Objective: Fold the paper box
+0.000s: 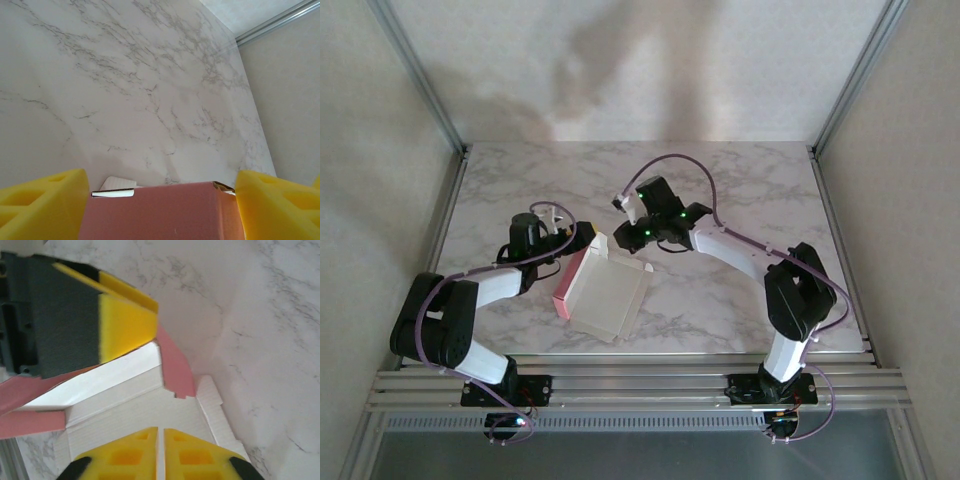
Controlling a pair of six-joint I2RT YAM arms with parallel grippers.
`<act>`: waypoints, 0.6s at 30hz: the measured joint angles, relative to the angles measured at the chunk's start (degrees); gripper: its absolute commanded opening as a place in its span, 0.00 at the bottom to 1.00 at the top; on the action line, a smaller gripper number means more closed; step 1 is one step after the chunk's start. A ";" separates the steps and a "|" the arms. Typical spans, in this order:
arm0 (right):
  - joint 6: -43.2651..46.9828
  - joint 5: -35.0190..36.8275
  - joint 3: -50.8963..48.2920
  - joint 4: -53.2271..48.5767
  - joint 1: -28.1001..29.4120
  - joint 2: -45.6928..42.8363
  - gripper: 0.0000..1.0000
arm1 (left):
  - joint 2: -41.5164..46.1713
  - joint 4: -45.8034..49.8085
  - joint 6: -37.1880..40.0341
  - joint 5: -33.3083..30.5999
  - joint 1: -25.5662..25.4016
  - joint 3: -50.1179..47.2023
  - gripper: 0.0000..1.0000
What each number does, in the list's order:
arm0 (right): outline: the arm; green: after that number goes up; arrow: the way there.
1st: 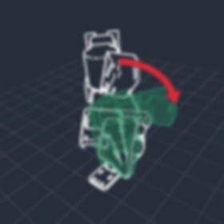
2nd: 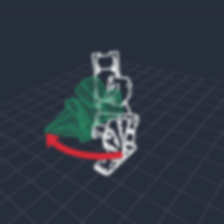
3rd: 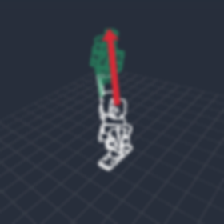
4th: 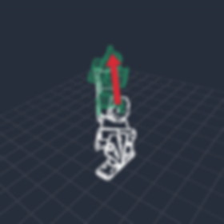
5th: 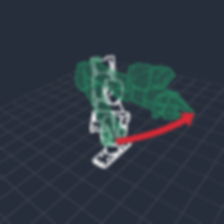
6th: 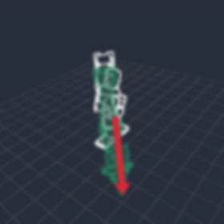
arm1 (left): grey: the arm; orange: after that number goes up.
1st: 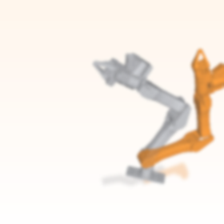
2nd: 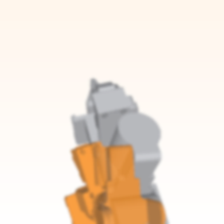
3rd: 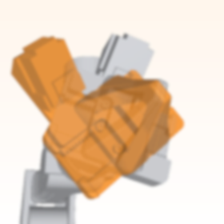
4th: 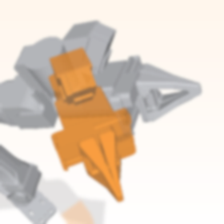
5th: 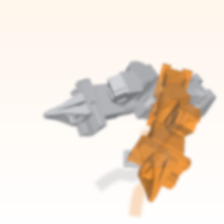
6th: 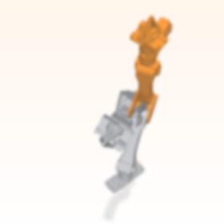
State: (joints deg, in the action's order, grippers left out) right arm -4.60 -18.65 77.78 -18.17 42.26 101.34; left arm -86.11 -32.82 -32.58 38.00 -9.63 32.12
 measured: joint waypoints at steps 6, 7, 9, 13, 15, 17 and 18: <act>-2.34 0.98 -1.42 3.74 -1.51 2.25 0.06 | 0.00 -0.42 0.02 0.66 0.13 -0.28 0.75; -2.75 0.94 -1.66 5.14 -1.51 3.13 0.06 | 0.00 -0.46 0.02 0.79 0.15 -0.35 0.75; -3.78 0.55 -2.34 7.41 -1.44 4.79 0.07 | 0.00 -0.59 0.02 1.11 0.15 -0.44 0.75; -5.44 -0.61 -2.93 11.19 -1.46 8.11 0.08 | 0.00 -0.66 0.02 1.31 0.39 -0.52 0.75; -6.21 -1.44 -3.21 12.76 -1.44 9.22 0.10 | 0.00 -0.72 0.02 1.33 0.55 -0.59 0.75; -6.80 -2.47 -3.41 13.90 -1.44 9.81 0.11 | 0.00 -0.87 0.02 1.49 0.72 -0.72 0.75; -7.02 -2.86 -3.45 14.53 -1.36 9.99 0.11 | 0.00 -0.87 0.00 1.51 0.79 -0.74 0.75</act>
State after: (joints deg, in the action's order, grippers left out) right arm -11.62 -21.52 74.32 -3.64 40.91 111.33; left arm -86.11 -33.69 -32.58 39.51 -8.84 31.38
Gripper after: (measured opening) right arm 0.103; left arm 0.756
